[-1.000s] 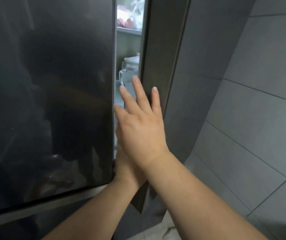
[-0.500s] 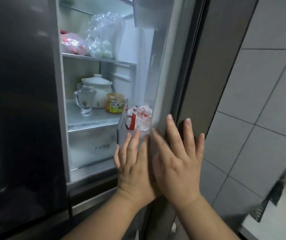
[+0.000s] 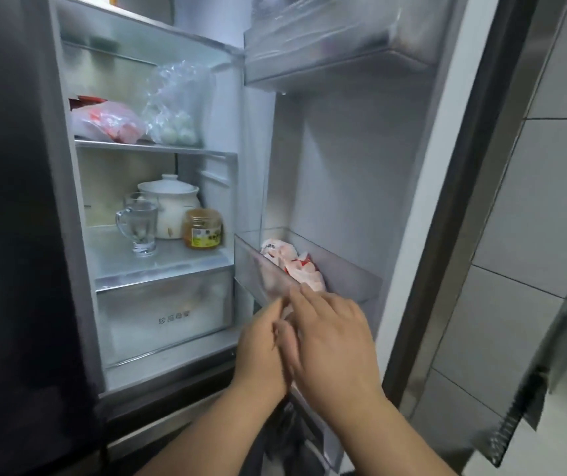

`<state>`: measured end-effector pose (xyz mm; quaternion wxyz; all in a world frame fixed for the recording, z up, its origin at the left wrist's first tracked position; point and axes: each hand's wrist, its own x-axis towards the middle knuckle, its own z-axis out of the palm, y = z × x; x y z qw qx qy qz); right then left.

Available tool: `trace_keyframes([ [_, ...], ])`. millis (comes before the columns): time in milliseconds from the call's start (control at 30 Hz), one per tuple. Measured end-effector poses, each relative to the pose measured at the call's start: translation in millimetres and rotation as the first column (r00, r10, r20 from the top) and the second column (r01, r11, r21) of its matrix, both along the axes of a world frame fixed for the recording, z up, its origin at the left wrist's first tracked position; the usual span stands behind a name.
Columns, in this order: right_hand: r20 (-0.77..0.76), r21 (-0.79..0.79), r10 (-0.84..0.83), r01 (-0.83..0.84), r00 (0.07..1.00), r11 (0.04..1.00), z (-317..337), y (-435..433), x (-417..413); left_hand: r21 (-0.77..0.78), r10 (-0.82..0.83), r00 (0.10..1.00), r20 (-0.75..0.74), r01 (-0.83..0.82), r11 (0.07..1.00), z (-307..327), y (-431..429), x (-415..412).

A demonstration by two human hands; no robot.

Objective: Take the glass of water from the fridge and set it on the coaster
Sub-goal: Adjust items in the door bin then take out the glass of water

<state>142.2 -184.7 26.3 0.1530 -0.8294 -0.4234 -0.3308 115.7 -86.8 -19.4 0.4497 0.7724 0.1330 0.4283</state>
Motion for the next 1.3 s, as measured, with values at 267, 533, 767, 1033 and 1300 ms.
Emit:
trace_keyframes([
  [267,0.083,0.06,-0.219,0.215,0.972,0.975,-4,-33,73,0.222,0.096,0.99,-0.107,-0.07,0.973,35,-5,21],
  [533,0.079,0.169,-0.311,0.295,0.947,0.94,-7,-41,119,0.62,0.274,0.865,-0.42,0.053,0.783,57,19,75],
  [767,0.073,0.173,-0.368,0.352,0.927,0.92,-4,-18,151,0.654,0.189,0.918,-0.35,0.094,0.751,61,23,128],
  [1033,0.033,0.248,-0.351,0.332,0.936,0.91,-7,1,182,0.638,0.106,0.964,-0.244,0.077,0.766,68,35,153],
  [1300,0.012,0.287,-0.344,0.327,0.939,0.9,-11,1,199,0.7,0.063,0.983,-0.172,0.077,0.71,70,35,161],
])
